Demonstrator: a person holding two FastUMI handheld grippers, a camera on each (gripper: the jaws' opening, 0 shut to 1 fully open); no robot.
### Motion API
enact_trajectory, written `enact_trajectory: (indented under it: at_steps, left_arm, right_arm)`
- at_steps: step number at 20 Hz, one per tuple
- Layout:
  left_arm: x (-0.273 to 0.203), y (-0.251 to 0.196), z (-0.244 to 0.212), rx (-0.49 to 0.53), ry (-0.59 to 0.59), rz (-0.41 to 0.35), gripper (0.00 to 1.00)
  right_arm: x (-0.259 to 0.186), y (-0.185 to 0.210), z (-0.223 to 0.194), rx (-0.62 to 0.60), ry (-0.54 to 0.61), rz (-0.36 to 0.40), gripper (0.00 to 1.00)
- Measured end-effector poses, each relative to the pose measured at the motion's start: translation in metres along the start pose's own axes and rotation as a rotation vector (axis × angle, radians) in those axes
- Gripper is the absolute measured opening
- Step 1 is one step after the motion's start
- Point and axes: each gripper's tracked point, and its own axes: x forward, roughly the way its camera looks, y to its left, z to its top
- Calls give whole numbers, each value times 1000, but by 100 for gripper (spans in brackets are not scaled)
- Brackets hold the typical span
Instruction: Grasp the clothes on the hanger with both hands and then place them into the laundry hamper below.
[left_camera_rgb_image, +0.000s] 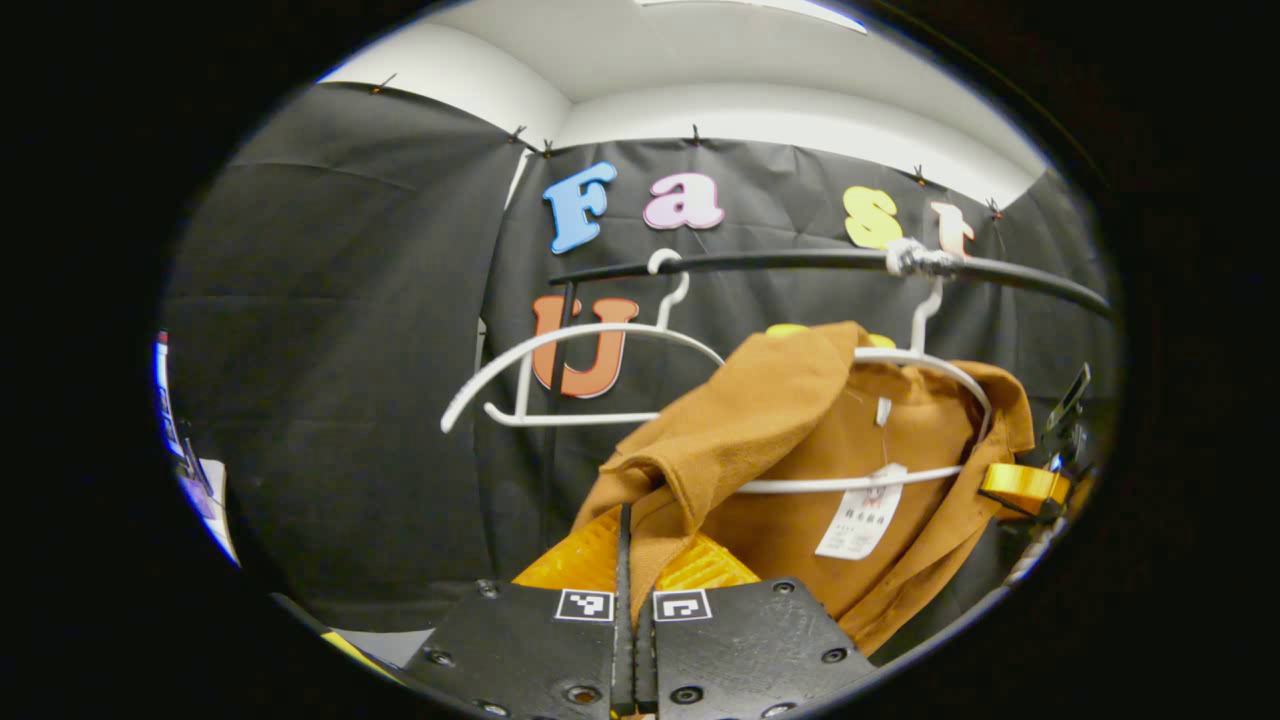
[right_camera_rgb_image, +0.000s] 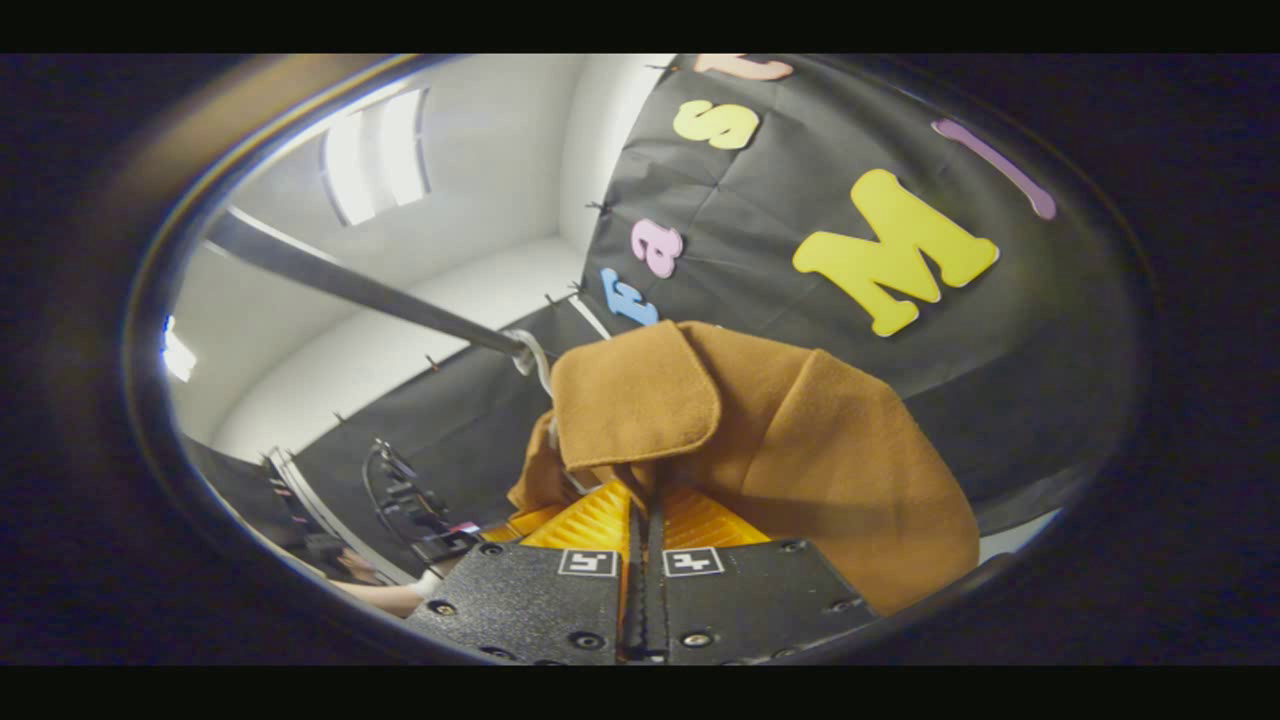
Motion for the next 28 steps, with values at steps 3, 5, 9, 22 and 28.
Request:
enact_trajectory:
  at_steps: [3,5,9,22,28]
  left_arm:
    - [-2,8,26,-34,-31,-6,0]
    - [1,11,38,-11,-51,-10,0]
    - [8,21,52,9,-67,18,0]
    - [19,27,14,-78,18,-12,0]
    - [10,16,16,-63,15,-46,0]
  right_arm:
    - [-4,9,24,139,-56,98,4]
    - [-6,6,36,148,-99,103,2]
    - [-19,9,57,135,-179,89,3]
    - [-62,-60,74,140,-312,-195,2]
    - [-54,-70,33,94,-193,-197,2]
